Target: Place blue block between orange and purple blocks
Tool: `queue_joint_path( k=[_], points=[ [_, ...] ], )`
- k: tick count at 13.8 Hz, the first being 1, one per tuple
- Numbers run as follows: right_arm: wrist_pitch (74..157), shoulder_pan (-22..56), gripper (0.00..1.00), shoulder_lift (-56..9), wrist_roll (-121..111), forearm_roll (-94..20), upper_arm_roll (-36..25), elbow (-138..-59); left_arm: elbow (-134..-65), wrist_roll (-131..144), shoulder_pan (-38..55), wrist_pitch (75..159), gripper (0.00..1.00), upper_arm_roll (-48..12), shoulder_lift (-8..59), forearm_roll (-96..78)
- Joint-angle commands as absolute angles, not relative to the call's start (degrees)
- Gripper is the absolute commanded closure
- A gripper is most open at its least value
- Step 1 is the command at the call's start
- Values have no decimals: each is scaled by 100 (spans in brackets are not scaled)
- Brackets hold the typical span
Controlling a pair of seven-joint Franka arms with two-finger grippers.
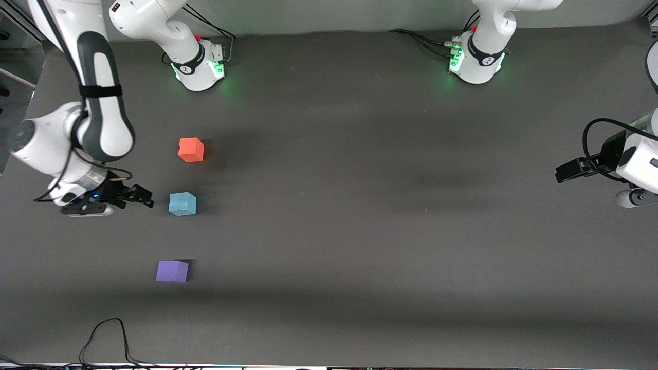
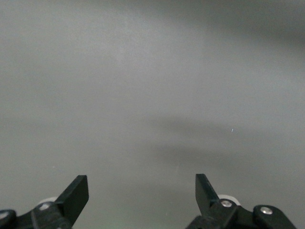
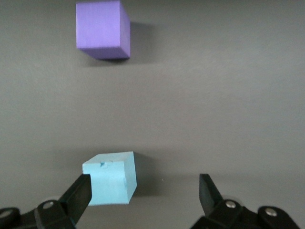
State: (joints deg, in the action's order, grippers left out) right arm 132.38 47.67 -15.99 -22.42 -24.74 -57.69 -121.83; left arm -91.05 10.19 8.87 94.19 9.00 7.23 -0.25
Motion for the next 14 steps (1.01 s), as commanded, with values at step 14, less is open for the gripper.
queue_joint_path(
  k=[14],
  points=[
    [9878, 1222, 0, -248, 114, -264, -1231, -9877, -9062, 914, 914, 9325, 0, 949, 721, -97]
  ],
)
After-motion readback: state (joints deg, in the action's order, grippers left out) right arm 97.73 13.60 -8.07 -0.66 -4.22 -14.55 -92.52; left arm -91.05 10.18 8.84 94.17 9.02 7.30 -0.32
